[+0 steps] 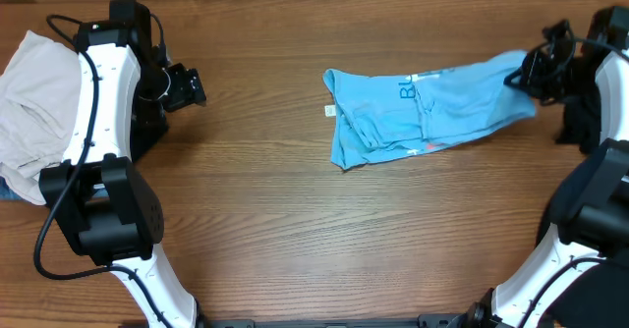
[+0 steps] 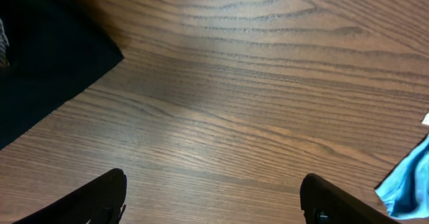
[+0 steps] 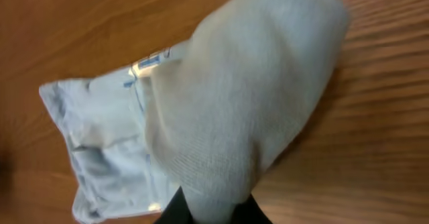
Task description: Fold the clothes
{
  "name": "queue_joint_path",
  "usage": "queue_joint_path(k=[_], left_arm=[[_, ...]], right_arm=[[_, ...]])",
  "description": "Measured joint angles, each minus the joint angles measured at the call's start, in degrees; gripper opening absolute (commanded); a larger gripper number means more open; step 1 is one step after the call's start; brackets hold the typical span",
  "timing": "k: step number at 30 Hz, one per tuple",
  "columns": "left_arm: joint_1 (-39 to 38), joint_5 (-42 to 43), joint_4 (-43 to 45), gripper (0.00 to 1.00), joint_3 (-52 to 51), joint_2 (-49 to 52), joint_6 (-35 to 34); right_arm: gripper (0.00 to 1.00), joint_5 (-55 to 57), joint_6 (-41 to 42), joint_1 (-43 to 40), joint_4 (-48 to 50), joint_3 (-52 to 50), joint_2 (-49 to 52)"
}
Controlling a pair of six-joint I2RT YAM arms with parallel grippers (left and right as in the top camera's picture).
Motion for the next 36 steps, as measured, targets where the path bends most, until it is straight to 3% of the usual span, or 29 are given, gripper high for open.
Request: queue_joint_path(k=[6,13,18,19,21,22,23,26,27,29,31,32,33,34,35,36], left_arm=[[0.0,0.0,0.3,0.86,0.0,0.0,0.0],[0.0,0.0,0.4,0.86,0.0,0.0,0.0],[0.0,0.0,0.5,0.86,0.0,0.0,0.0],[0.0,0.0,0.4,0.86,0.0,0.0,0.0],[0.0,0.0,0.5,0.86,0.0,0.0,0.0],[0.0,0.0,0.5,0.86,0.0,0.0,0.0],[0.0,0.0,0.5,0.86,0.0,0.0,0.0],[0.0,0.0,0.5,0.86,0.0,0.0,0.0],[0.0,0.0,0.5,0.86,0.0,0.0,0.0],[-0.1,0.7,0.8,0.85,0.0,0.0,0.3],[-0.7,3.5,2.0,0.81,0.0,0.0,1.7],[-1.2,4.9,2.6,0.72,0.0,0.0,2.4],[-1.9,7.3,4.0,0.57,0.0,0.0,3.4],[-3.0,10.2,5.6,0.40,0.0,0.0,4.1],[-4.3,13.0,7.5,0.18,0.0,0.0,4.5],[-6.2,15.7,9.8,0.12,0.0,0.0,5.1]], right_arm=[[0.06,5.4,-1.3,15.1,-8.6,8.7,0.0],[0.11,14.9,1.0,33.2,-11.7,8.8,0.0],[0.15,17.0,2.1,38.5,-2.2,2.4,0.0],[0.22,17.1,2.4,39.3,0.4,0.1,0.0],[0.24,17.3,3.2,40.1,6.5,-4.5,0.0],[0.35,17.3,3.9,40.3,10.2,-6.8,0.1],[0.55,17.2,5.2,40.5,13.3,-8.5,0.1],[0.83,15.4,9.1,41.0,17.8,-9.7,0.1],[0.91,13.4,9.4,41.2,18.0,-9.7,0.1],[0.92,6.4,7.9,41.3,15.6,-9.1,0.1],[0.86,2.0,6.5,40.9,11.4,-5.7,0.1],[0.75,1.8,6.3,40.3,8.6,-3.3,0.0],[0.52,1.9,5.9,39.3,5.6,-0.9,-0.1],[0.34,2.2,5.8,38.3,2.9,0.8,-0.3],[0.12,2.9,5.4,36.1,-1.0,2.3,-1.2],[0.04,3.4,5.3,34.1,-3.7,2.8,-1.8]])
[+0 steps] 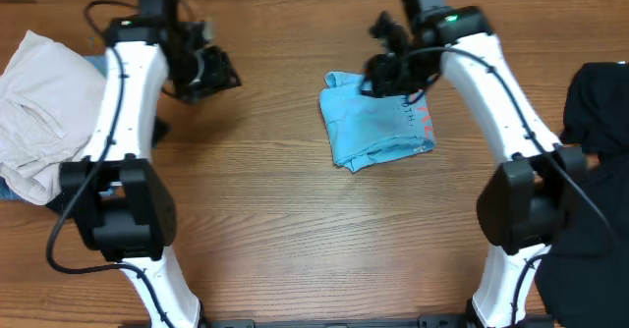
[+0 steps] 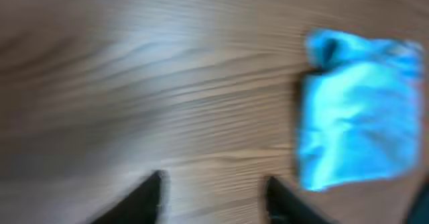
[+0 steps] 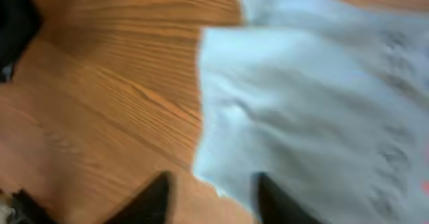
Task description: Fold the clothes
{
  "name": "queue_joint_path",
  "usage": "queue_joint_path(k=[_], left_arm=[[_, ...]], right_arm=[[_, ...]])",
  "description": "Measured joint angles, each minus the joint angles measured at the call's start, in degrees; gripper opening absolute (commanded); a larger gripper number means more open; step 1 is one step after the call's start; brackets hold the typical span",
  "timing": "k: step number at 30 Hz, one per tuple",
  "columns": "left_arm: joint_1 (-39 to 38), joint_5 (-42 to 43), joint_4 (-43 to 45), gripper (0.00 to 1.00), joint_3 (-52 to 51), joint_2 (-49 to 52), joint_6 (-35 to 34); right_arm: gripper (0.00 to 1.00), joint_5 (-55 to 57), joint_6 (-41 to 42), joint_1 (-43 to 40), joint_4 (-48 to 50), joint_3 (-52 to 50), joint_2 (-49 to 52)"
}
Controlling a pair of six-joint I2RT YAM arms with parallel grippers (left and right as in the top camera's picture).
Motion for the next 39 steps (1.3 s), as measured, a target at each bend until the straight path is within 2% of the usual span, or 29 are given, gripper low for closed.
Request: queue_joint_path(k=[3,6,9,12,18,23,26,30,34,39], left_arm=[[-9.0,4.3,6.4,0.04,0.0,0.0,0.0],[-17.7,3.5,10.2,0.04,0.0,0.0,-0.1],[-22.5,2.1,12.9,0.04,0.0,0.4,-0.1],[-23.1,2.2,16.8,0.04,0.2,4.5,-0.1],[-23.1,2.8,23.7,0.04,0.3,19.5,-0.1],[-23.1,1.7,29.3,0.04,0.7,20.7,-0.3],[-23.1,-0.1,23.2,0.07,6.3,21.9,-0.3],[-23.1,-1.4,14.2,0.09,23.6,21.8,-1.4],[-23.1,-1.4,12.5,0.09,26.1,20.6,-2.0],[-23.1,-2.6,12.2,0.16,26.1,24.0,-2.3]], right_arm=[[0.04,0.9,0.1,-4.3,-5.0,-0.5,-0.2],[0.04,1.2,-0.1,-6.1,-2.5,-5.1,-0.4],[0.04,1.5,-1.0,-6.1,0.7,-11.8,-0.3],[0.04,2.1,-1.9,-6.1,5.4,-17.2,-0.3],[0.04,2.1,-2.5,-8.9,20.1,-31.8,-0.6],[0.04,-3.2,-2.4,-11.1,34.4,-42.6,-5.0],[0.04,-4.0,-2.4,-11.3,32.2,-41.7,-4.8],[0.04,-4.4,-2.4,-11.1,22.9,-32.8,-3.8],[0.04,-4.4,-1.7,-12.3,28.1,-24.3,-4.0],[0.04,-1.8,0.1,-16.7,32.3,-24.2,-0.6]])
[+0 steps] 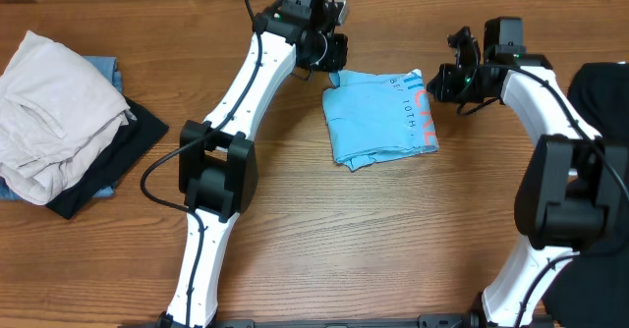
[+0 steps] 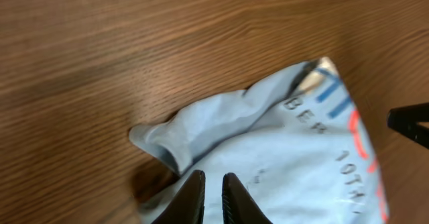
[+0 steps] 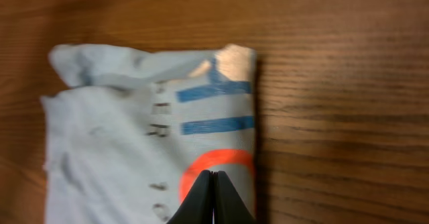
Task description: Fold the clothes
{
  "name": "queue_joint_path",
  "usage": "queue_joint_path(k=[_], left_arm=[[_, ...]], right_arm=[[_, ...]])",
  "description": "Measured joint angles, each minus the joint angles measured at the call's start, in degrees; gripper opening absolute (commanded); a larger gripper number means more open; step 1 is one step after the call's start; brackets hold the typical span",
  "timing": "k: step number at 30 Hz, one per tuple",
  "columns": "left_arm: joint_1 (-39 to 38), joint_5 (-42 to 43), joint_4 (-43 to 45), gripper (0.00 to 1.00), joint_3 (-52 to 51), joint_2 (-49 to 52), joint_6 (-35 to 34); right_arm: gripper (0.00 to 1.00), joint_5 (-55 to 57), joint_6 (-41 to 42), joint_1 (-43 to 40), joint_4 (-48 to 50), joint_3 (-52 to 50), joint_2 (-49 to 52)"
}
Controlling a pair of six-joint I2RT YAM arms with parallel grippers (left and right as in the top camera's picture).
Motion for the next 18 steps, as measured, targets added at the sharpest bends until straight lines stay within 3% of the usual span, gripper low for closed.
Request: queue_joint_path(k=[4,6,8,10,12,14,18], left_arm=[[0.0,-0.7,0.3,0.16,0.0,4.5,-0.3],[0.0,-0.9,0.3,0.07,0.0,6.7,-0.4],[0.0,-0.7,0.5,0.07,0.0,7.8,-0.7],[0.0,-0.3,0.9,0.18,0.5,7.9,-0.8],[0.0,-0.2,0.1,0.51,3.2,7.9,-0.7],[0.0,-1.2,-5.8,0.73,9.2,7.8,-0.9],[-0.1,-2.1,-19.2,0.94,12.7,6.2,-4.2]], right_arm=[[0.04,0.5,0.3,0.1,6.8,-0.4,7.8],[0.04,0.3,0.4,0.0,8.6,-0.4,8.2],[0.04,0.4,0.4,0.0,7.5,0.0,8.2],[0.04,0.6,0.4,0.0,4.1,2.6,8.2],[0.04,0.3,0.4,0.0,-0.7,8.7,7.6],[0.04,-0.6,0.5,0.0,-5.3,13.7,5.7],[0.04,-2.7,0.4,0.0,-13.3,17.0,1.5]])
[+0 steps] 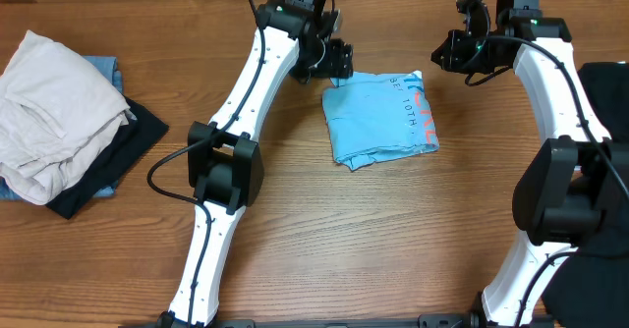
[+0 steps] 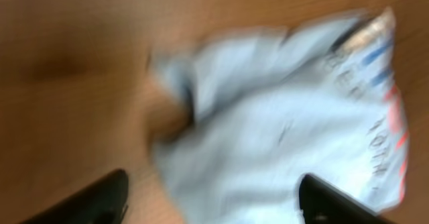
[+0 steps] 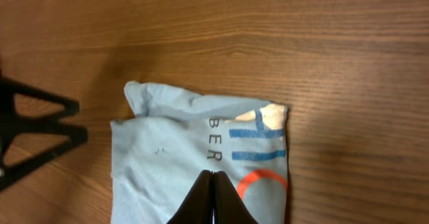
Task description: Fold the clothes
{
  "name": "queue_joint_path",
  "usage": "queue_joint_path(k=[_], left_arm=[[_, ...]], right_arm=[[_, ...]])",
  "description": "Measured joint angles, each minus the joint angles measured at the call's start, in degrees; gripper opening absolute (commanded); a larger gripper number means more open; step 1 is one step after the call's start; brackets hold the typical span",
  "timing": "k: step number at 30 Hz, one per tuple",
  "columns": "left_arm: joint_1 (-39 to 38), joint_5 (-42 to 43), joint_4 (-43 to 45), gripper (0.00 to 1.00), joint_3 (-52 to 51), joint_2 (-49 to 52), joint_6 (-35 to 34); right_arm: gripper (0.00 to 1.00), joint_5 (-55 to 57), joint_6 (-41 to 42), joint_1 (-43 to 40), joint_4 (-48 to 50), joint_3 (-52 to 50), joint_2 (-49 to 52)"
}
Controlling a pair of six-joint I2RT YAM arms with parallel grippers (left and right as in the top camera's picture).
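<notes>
A light blue shirt [image 1: 381, 117] with blue and red print lies folded into a compact rectangle on the wooden table [image 1: 324, 230]. My left gripper [image 1: 334, 61] is open at its far left corner. In the blurred left wrist view its fingers stand wide apart [image 2: 213, 178] over the shirt [image 2: 281, 130]. My right gripper [image 1: 454, 51] hangs off the far right corner, shut with nothing in it. The right wrist view shows it [image 3: 213, 178] above the shirt [image 3: 181, 150], with the left gripper's fingers [image 3: 33, 127] at the left.
A pile of clothes [image 1: 54, 102], beige on top of blue and black pieces, lies at the table's left edge. A black garment [image 1: 604, 82] sits at the right edge, beside my right arm.
My left gripper, nearly shut at the shirt's far left corner before, is now wide open there. My right gripper is still shut and stands farther back and higher from the far right corner.
The shirt first lay stretched toward the right, its end in my shut right gripper, with the left gripper open far to the left. Then it lay folded over, the right gripper open above it. Later both grippers were closed at its far corners; now the left is open.
</notes>
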Motion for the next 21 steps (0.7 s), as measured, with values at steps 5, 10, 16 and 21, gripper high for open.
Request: queue_joint_path(k=[5,10,16,21], left_arm=[[-2.1,-2.5,-0.2,1.00,-8.4,0.0,-4.0],[-3.4,-3.7,6.1,1.00,-12.0,-0.1,-5.3],[-6.0,-5.8,12.7,0.99,-15.7,-1.6,-8.2],[-7.6,-8.7,17.5,0.67,-20.9,-3.7,-10.1]], right_arm=[[0.04,-0.1,0.0,0.0,2.9,-8.1,0.0],[0.04,-0.2,-0.8,0.0,8.5,-15.1,0.0],[0.04,-0.3,-1.1,0.0,13.5,-21.4,0.0],[0.04,-1.0,-1.1,0.0,15.1,-22.9,0.0]])
